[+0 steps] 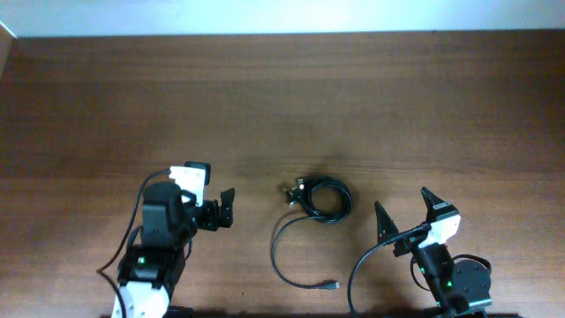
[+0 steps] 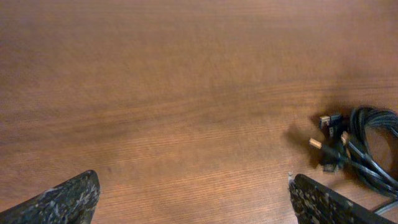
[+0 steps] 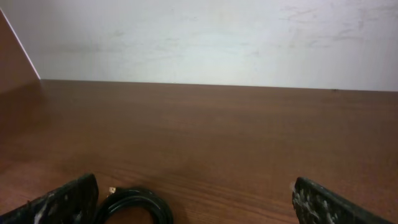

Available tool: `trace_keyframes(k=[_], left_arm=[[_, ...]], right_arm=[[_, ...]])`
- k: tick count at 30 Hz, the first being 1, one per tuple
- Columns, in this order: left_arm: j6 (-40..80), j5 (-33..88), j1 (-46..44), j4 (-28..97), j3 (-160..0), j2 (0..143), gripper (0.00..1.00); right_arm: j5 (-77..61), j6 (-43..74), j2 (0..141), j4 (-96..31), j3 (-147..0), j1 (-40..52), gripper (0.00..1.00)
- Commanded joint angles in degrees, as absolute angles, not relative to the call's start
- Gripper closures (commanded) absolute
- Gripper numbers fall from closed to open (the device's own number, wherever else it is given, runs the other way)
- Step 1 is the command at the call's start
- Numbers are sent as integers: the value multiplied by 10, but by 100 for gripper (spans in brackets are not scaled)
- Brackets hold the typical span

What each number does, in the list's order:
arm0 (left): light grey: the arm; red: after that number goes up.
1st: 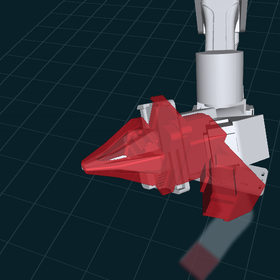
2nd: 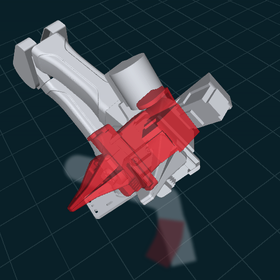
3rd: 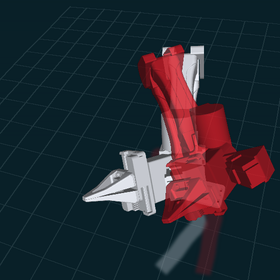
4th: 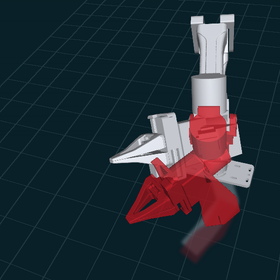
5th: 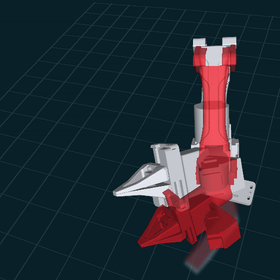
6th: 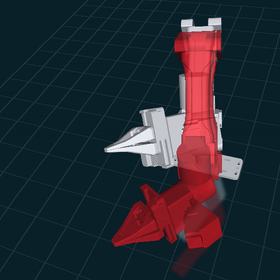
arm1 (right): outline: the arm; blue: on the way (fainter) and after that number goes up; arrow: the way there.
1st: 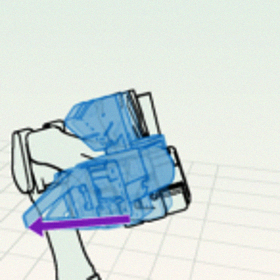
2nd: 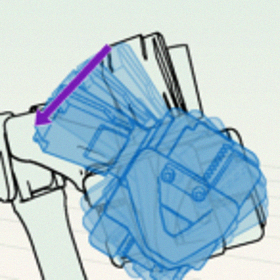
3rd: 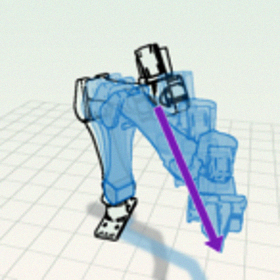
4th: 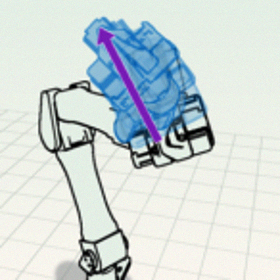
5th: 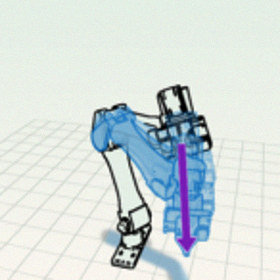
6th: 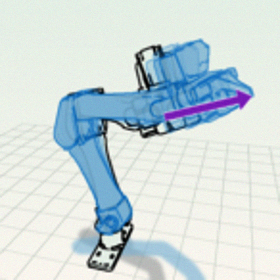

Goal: Untangle cables
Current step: 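Move the left gripper to the black cable coil and grasp it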

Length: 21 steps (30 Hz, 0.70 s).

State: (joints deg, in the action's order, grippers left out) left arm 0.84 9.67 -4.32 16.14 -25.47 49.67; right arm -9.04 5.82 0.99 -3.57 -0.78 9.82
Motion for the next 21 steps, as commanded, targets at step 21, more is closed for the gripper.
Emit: trace_keyframes(k=[21], left_arm=[[-48, 155, -85, 142, -309, 604, 1]], right_arm=[[-88, 58, 7, -37, -3, 96, 1]])
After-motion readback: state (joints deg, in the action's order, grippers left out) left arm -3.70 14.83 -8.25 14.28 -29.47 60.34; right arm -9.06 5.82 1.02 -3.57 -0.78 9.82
